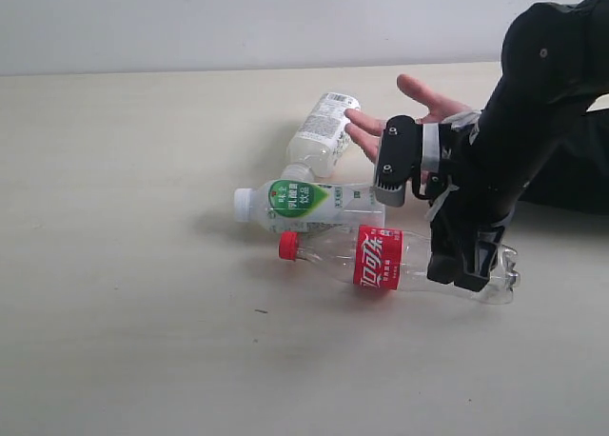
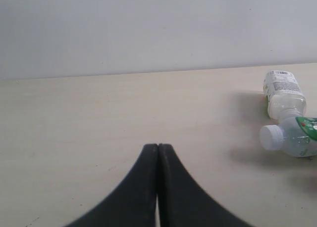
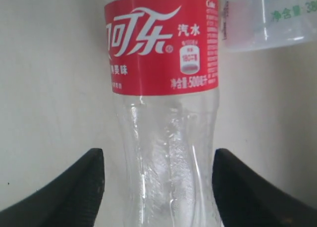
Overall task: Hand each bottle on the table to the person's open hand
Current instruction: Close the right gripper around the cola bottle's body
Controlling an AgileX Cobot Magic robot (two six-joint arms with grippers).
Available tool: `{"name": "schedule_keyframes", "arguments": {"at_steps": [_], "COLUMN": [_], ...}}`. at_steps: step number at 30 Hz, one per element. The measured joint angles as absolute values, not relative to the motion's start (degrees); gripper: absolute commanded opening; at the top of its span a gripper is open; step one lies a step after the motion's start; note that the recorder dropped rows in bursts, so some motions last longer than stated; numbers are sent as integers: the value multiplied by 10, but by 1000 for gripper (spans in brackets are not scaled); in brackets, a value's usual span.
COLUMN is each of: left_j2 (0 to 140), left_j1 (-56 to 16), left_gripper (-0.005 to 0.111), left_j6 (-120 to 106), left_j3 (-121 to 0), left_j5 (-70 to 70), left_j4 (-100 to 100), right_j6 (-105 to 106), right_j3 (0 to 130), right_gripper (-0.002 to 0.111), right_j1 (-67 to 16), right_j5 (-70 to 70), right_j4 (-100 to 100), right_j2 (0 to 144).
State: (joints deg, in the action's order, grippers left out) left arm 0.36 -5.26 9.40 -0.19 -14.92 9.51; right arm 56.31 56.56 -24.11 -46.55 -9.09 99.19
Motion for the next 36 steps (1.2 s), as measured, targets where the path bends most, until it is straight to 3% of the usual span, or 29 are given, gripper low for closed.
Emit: {"name": "schedule_keyframes", "arguments": {"at_steps": [17, 21, 25, 28, 31, 36], "left_j2": [4, 4, 4, 4, 4, 4], "left_j1": [-53, -53, -53, -53, -53, -53], "left_gripper": [0, 0, 0, 0, 0, 0], "left_j6": [94, 94, 94, 94, 94, 94], "left_j3": [-2, -2, -2, -2, -2, -2], "left_j5": [-149, -149, -149, -149, -149, -149], "left_j4": [95, 95, 95, 95, 95, 95], "right_j6": [563, 560, 551, 547, 538, 538], "right_j3": [566, 566, 566, 568, 568, 568], "right_gripper": [69, 64, 50, 26, 13, 0], "right_j1": [-241, -241, -241, -241, -241, -241], "right_j5": [-460, -455, -455, -471, -487, -536], "right_j4": [-91, -91, -91, -91, -94, -105], "right_j2": [1055, 1063, 1069, 1072, 1072, 1072]}}
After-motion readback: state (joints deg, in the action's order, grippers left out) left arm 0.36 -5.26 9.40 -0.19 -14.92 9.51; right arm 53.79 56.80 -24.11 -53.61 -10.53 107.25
